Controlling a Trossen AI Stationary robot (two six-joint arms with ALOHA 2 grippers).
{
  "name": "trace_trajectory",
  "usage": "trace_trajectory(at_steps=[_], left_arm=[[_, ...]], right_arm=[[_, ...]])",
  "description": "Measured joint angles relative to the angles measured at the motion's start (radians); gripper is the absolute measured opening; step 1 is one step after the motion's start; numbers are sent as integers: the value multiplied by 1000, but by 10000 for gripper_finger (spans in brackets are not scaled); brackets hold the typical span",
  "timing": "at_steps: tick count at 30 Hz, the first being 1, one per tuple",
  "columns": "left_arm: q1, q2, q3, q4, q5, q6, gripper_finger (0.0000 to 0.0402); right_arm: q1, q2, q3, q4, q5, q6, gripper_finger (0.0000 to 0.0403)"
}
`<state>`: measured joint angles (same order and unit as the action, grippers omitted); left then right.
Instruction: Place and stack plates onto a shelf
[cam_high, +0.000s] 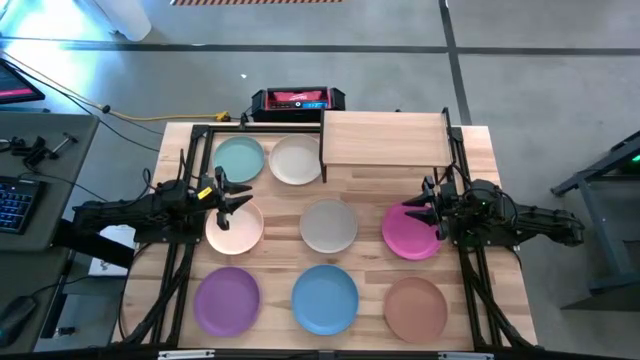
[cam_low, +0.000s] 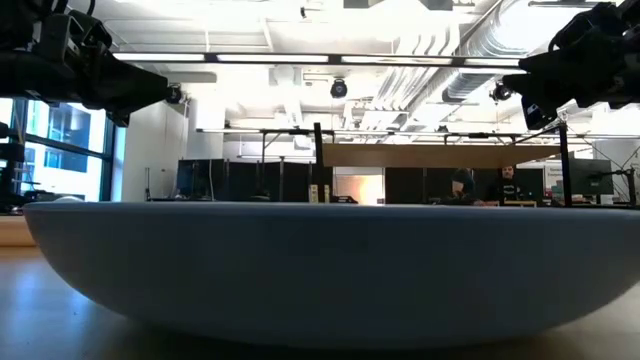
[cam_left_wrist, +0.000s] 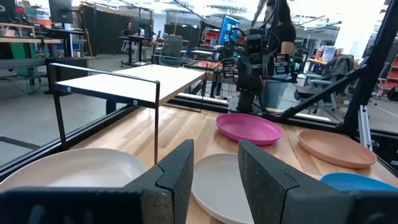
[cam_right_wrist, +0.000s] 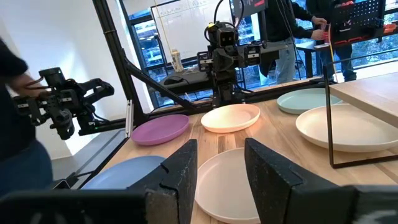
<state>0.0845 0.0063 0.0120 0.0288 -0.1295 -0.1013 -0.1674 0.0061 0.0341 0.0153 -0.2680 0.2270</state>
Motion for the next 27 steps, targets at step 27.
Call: trace_trajectory(at_steps=[27], left_arm=[[0,0,0,55,-121,-466,117]], right_arm=[[0,0,0,3,120,258,119]])
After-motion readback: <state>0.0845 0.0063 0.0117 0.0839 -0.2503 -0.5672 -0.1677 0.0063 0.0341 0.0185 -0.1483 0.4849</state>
